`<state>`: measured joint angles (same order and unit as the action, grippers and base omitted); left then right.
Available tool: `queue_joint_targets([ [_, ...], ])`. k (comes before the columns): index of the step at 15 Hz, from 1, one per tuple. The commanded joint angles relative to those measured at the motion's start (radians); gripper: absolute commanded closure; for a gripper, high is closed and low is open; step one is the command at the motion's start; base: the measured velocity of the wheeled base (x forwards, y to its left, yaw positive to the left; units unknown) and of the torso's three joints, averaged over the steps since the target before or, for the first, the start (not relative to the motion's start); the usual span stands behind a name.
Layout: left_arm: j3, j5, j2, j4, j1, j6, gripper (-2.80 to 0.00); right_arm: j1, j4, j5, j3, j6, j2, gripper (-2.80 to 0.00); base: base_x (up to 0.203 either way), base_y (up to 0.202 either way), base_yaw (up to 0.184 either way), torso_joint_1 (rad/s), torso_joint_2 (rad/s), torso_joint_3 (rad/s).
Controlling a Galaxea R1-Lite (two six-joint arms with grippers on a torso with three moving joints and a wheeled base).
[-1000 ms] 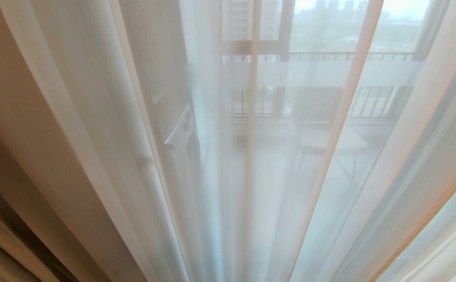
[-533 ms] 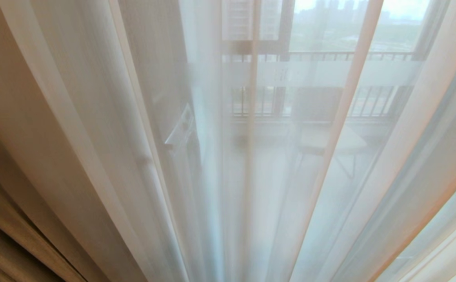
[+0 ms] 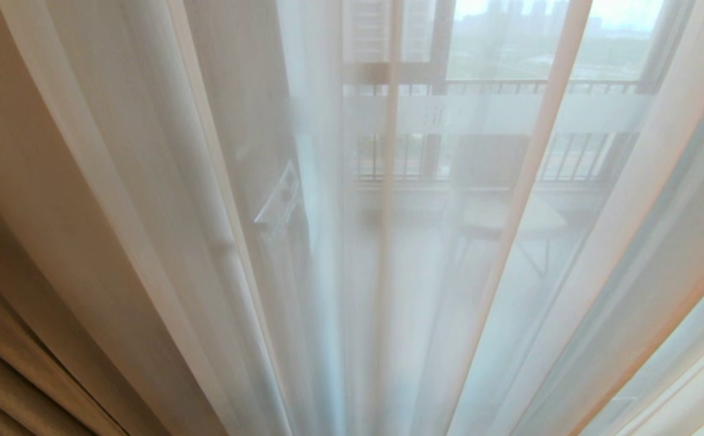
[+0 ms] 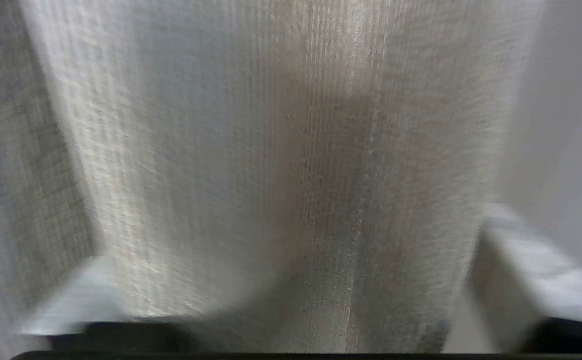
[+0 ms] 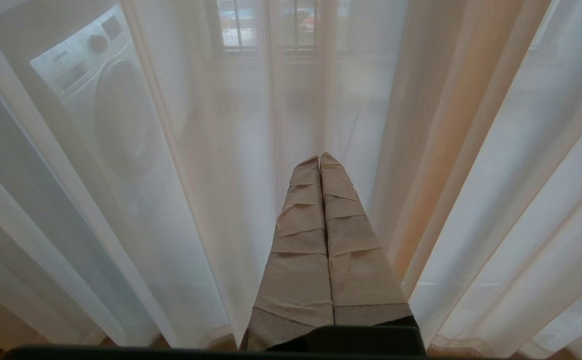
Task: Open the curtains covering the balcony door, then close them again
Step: Close the outer curtains on both sides
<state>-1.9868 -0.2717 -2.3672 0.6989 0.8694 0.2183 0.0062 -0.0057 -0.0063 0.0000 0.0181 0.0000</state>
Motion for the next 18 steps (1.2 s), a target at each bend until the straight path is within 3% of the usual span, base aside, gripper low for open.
queue_joint_targets([
  [1,0.002,-0.001,-0.009,0.024,-0.003,0.001,0.0,0.0,0.0,0.0,0.0,0.0,0.0,0.0,0.0,0.0,0.0,0.0,0.0,0.0],
  [18,0.011,-0.003,0.101,0.047,-0.012,0.023,0.0,0.0,0.0,0.0,0.0,0.0,0.0,0.0,0.0,0.0,0.0,0.0,0.0,0.0],
])
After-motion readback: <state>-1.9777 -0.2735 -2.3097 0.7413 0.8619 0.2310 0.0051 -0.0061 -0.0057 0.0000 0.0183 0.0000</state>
